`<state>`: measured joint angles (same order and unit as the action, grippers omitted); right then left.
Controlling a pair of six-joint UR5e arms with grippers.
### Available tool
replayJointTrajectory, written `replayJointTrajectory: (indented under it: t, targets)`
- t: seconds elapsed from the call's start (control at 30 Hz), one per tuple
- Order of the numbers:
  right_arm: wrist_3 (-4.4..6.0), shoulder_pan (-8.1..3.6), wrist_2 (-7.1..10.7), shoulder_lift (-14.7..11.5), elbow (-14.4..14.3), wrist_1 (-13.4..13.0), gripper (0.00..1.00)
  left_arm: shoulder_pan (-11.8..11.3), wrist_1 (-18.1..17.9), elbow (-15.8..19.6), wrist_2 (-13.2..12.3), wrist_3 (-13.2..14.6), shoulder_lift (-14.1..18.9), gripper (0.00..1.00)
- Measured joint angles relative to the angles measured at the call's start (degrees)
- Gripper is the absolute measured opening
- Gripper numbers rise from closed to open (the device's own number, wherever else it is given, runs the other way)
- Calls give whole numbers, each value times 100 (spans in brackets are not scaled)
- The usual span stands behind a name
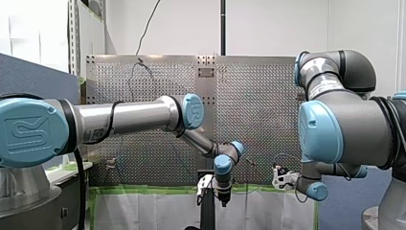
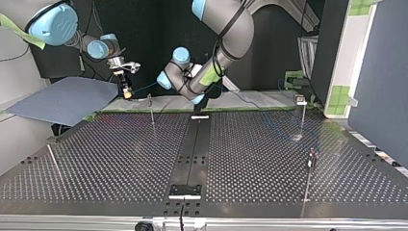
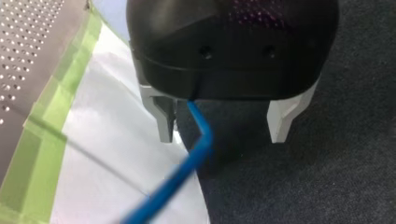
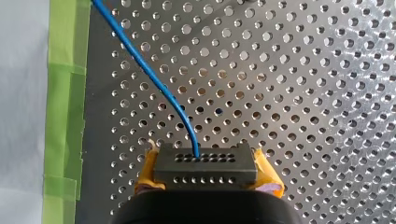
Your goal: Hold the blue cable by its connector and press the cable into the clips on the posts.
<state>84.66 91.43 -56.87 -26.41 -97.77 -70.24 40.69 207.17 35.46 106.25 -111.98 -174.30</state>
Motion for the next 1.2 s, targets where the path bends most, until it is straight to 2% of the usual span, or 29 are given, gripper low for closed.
replayJointTrajectory:
  t: [0.13, 0.2, 0.23, 0.27, 0.3, 0.33, 0.37, 0.4, 0.43, 0.7, 0.87, 1.03, 1.2]
  targets:
    - [0, 1, 0, -1, 1, 0, 0, -4, -2, 3, -103, 37, 0, 98]
    - [0, 1, 0, -1, 2, 1, 0, -4, -5, 12, -128, 46, -1, 95]
    - [0, 1, 0, -1, 0, 3, 0, -3, -6, 18, -134, 49, -2, 75]
    - [0, 1, 0, -1, 0, 4, 0, -1, -7, 22, -132, 51, -2, 61]
    - [0, 2, 0, -1, 0, 5, 0, -1, -8, 25, -130, 54, -2, 61]
    - [0, 5, 0, -1, 0, 6, 0, 1, -8, 27, -132, 58, -2, 44]
    - [0, 7, 0, -1, 0, 9, 0, 3, -8, 31, -136, 62, -2, 18]
    - [0, 8, 0, -1, 0, 10, 0, 6, -8, 36, -141, 64, -1, 18]
    - [0, 9, 0, -1, 0, 12, 0, 7, -9, 43, -145, 68, -1, 0]
    - [0, 18, 0, 0, 1, 21, 0, 42, -9, 68, -143, 141, 3, 0]
    - [0, 20, -4, -1, 0, 26, 0, 61, -6, 76, 26, 193, 5, 0]
    - [17, -12, -15, -1, -1, 24, 0, 113, -20, 81, 246, 367, 16, 0]
    - [68, -60, -20, 0, 1, 7, 0, 211, -196, 141, 489, 465, 97, 0]
